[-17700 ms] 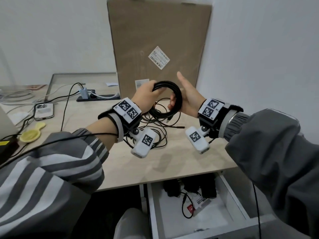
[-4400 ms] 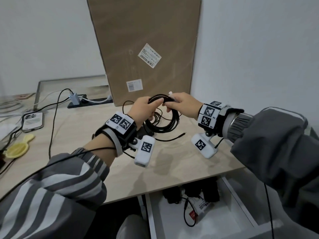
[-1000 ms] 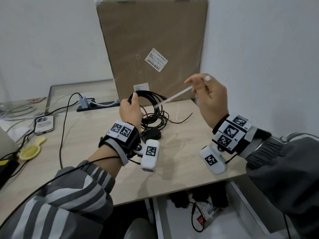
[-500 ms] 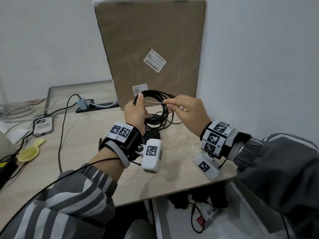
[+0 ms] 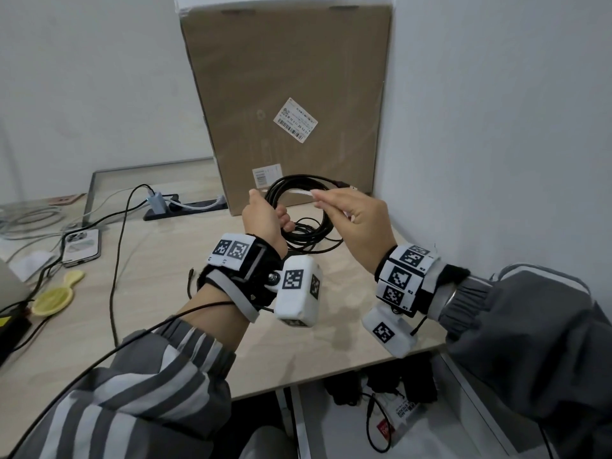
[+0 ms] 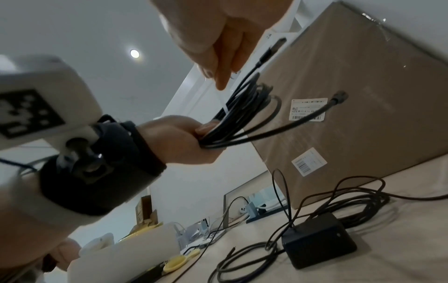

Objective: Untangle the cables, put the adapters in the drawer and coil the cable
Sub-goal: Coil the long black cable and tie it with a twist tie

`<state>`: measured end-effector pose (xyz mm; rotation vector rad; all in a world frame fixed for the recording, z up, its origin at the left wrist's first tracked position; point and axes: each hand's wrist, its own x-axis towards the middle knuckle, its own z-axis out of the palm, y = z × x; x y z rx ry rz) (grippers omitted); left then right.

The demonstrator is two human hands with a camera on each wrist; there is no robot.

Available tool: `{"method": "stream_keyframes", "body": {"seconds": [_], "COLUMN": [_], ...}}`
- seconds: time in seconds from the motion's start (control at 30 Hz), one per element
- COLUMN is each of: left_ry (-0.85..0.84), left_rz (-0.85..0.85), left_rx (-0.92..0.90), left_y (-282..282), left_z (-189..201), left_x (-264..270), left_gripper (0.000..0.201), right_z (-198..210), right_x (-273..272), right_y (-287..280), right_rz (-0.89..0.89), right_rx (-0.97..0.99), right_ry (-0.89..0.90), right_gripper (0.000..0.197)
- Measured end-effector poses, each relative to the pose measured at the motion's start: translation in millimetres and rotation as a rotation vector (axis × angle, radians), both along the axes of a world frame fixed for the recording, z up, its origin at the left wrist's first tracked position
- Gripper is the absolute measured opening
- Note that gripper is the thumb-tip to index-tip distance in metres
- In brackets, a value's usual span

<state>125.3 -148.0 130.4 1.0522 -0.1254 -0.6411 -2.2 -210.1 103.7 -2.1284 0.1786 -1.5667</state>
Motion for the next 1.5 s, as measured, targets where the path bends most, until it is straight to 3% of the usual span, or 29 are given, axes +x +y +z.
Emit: {"method": "stream_keyframes", "body": {"seconds": [0.27,0.4,0.6,0.77,0.87,0.97,1.07,1.17,1.37,1.5], "left_ry": [-0.027,-0.173,-0.534,-0.753,-0.904,-1.028,-1.155,-1.269,-1.384,-1.467], "left_rz": [-0.176,-0.118,-0.086,-0.136,-0.165,-0.131,-0.087,-0.082,-0.063,-0.070], "left_rx": [0.025,0.044,0.168,0.256,0.269,0.293,0.359,0.439,0.564,0.584], "left_y": [-0.5,6.3,9.9,12.1,12.4,12.3,13.8,15.3,15.5,15.4], "left_z": [5.0,8.0,1.8,0.1,-0.6,-3.3,-5.8,-6.9,-7.8,-7.3], "left_x": [-3.6,-4.2,-7.0,-12.4,-14.5,-14.7,-14.2,-15.0,-16.1,-15.0], "left_gripper": [0.030,0.024,0.027,0.026,0.022,0.023,0.028,0.028,0.026,0.026], "right_z": [-3.2,5.7,27.9,38.4,45.4,50.6,51.9,49.4,43.2,41.3], "right_x": [-1.2,-8.7,-13.5,-5.8,-2.9,-0.3,2.7,5.0,9.2,10.4], "right_y": [12.5,15.3,11.1,0.1,-3.5,-2.9,-0.7,0.5,3.6,4.6], "right_rz": [0.117,0.157,0.241,0.110,0.120,0.182,0.188,0.166,0.275,0.269], "right_rx": [0.050,0.364,0.646,0.548,0.614,0.745,0.827,0.799,0.818,0.715], "right_ry": [0.121,0.175,0.030,0.128,0.147,0.027,-0.076,-0.053,0.044,0.056], "right_gripper": [0.022,0.016,0.010,0.019,0.024,0.034,0.024,0.013,0.019,0.021]}}
